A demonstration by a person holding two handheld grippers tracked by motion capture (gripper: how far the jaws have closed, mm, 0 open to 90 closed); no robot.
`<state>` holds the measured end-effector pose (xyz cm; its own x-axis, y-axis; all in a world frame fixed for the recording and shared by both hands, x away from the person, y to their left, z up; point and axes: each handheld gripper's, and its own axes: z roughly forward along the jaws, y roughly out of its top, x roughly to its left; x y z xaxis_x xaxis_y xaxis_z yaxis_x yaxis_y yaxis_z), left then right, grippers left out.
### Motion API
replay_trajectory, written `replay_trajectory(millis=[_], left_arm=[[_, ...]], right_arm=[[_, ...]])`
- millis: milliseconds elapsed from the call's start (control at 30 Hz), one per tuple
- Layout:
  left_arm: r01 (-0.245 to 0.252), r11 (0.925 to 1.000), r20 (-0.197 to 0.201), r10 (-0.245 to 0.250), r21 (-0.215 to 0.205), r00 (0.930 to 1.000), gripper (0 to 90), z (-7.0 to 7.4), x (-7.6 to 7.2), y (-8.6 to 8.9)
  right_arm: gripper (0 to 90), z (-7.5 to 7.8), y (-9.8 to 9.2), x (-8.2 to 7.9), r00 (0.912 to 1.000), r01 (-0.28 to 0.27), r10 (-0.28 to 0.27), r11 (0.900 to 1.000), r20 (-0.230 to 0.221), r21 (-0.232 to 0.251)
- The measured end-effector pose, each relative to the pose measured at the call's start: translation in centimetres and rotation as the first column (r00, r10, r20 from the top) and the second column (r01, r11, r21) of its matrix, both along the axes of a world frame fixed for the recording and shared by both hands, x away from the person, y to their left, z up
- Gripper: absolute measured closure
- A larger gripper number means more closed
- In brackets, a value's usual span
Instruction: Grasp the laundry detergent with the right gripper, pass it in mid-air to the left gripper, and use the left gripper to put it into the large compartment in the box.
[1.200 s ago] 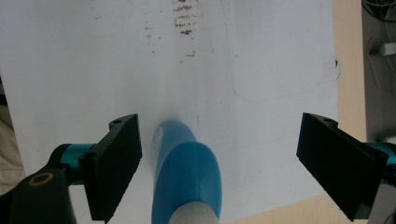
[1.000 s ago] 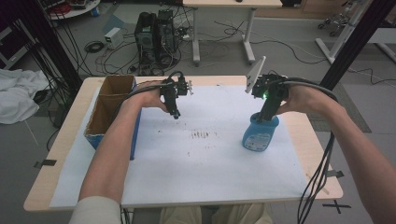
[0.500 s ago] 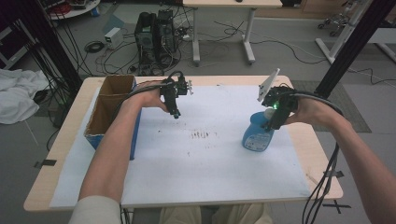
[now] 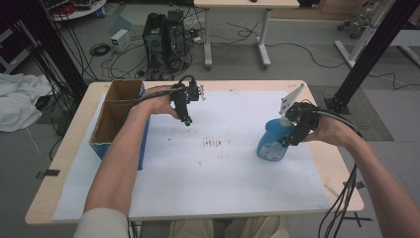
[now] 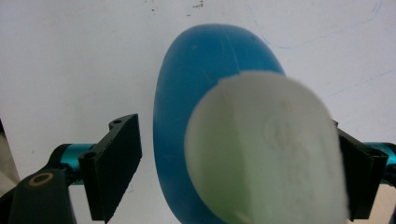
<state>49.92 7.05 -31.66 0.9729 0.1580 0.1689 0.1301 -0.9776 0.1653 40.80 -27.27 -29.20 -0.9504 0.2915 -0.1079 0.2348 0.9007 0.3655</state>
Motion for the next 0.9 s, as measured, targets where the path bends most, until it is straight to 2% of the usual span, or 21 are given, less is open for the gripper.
replay_trajectory(millis=[33,67,100,167,200,233,267,300,333,367,567,633,667,700,733,767,800,833,900], left_arm=[[-0.001,1.0,-0.001,0.001,0.003,1.0,18.9,0.0,0.0,0.0],[-0.003,1.0,-0.001,0.003,-0.003,1.0,18.9,0.0,0.0,0.0],[-0.001,1.0,0.0,0.001,0.0,1.0,18.9,0.0,0.0,0.0],[-0.001,1.0,0.001,0.001,0.001,1.0,18.9,0.0,0.0,0.0],[-0.002,1.0,0.002,0.002,-0.006,1.0,18.9,0.0,0.0,0.0],[-0.002,1.0,-0.001,0.002,-0.002,1.0,18.9,0.0,0.0,0.0],[-0.002,1.0,-0.001,0.002,0.001,1.0,18.9,0.0,0.0,0.0],[-0.003,1.0,0.002,0.003,-0.007,1.0,18.9,0.0,0.0,0.0],[0.0,1.0,0.001,0.0,-0.007,1.0,18.9,0.0,-0.1,0.0],[-0.001,1.0,-0.001,0.001,-0.008,1.0,18.9,0.0,-0.1,0.0],[0.005,1.0,0.0,-0.005,-0.005,1.0,18.9,0.0,-0.1,-0.1],[0.006,1.0,-0.001,-0.006,-0.006,1.0,18.9,-0.1,-0.1,-0.2],[0.006,0.9999,0.0,-0.006,-0.008,1.0,18.9,-0.1,-0.1,-0.2],[-0.003,1.0,0.002,0.003,-0.007,1.0,18.9,0.0,0.0,0.0],[0.006,0.9999,0.0,-0.006,-0.01,1.0,18.9,-0.2,-0.1,-0.2],[-0.003,1.0,0.002,0.003,-0.006,1.0,18.9,0.0,-0.1,0.0],[0.003,0.9999,-0.001,-0.003,-0.012,1.0,18.9,-0.2,-0.1,-0.2],[0.003,0.9999,-0.002,-0.003,-0.011,1.0,18.9,-0.2,-0.1,-0.2],[0.004,0.9999,0.001,-0.004,-0.011,1.0,18.9,-0.2,-0.1,-0.2]], right_arm=[[13.2,-0.3,-0.3,0.0,0.9999,0.01,-0.01,1.0,-0.004,0.009],[13.2,1.2,0.7,0.2,0.9998,-0.015,0.016,0.999,0.012,-0.029],[13.2,-0.7,-0.6,0.0,0.9998,0.017,-0.017,0.999,-0.013,0.033],[13.2,0.0,0.0,0.0,1.0,-0.003,0.003,1.0,0.0,-0.001],[13.2,-0.4,-0.3,0.0,0.9999,0.011,-0.01,1.0,-0.006,0.012],[13.2,-1.2,-1.2,-0.2,0.9997,0.025,-0.024,0.997,-0.002,0.067],[13.2,-0.6,-0.6,0.0,0.9998,0.017,-0.016,0.999,-0.012,0.027],[13.2,0.1,0.1,0.0,1.0,-0.003,0.003,1.0,-0.001,0.0],[13.2,-1.0,-1.0,-0.2,0.9998,0.019,-0.019,0.998,-0.004,0.052],[13.2,-1.9,-1.9,-0.4,0.9992,0.039,-0.039,0.993,-0.001,0.113],[13.2,-3.0,-2.6,-0.5,0.9981,0.062,-0.061,0.985,-0.008,0.162],[13.2,-2.7,-2.4,-0.4,0.9985,0.054,-0.053,0.987,-0.009,0.151],[13.2,-3.2,-2.7,-0.5,0.9975,0.071,-0.07,0.982,-0.012,0.173],[13.2,-3.3,-2.8,-0.5,0.9978,0.067,-0.066,0.982,-0.011,0.175],[13.2,-1.1,-1.1,-0.1,0.9999,0.017,-0.017,0.998,-0.002,0.055],[13.2,-3.6,-3.0,-0.5,0.9971,0.076,-0.074,0.979,-0.018,0.19],[13.2,-1.5,-1.5,-0.3,0.9996,0.028,-0.028,0.996,-0.001,0.087],[13.2,-3.7,-3.1,-0.4,0.9968,0.08,-0.078,0.978,-0.018,0.195],[13.4,-3.6,-3.1,-0.4,0.997,0.078,-0.076,0.978,-0.016,0.194]])
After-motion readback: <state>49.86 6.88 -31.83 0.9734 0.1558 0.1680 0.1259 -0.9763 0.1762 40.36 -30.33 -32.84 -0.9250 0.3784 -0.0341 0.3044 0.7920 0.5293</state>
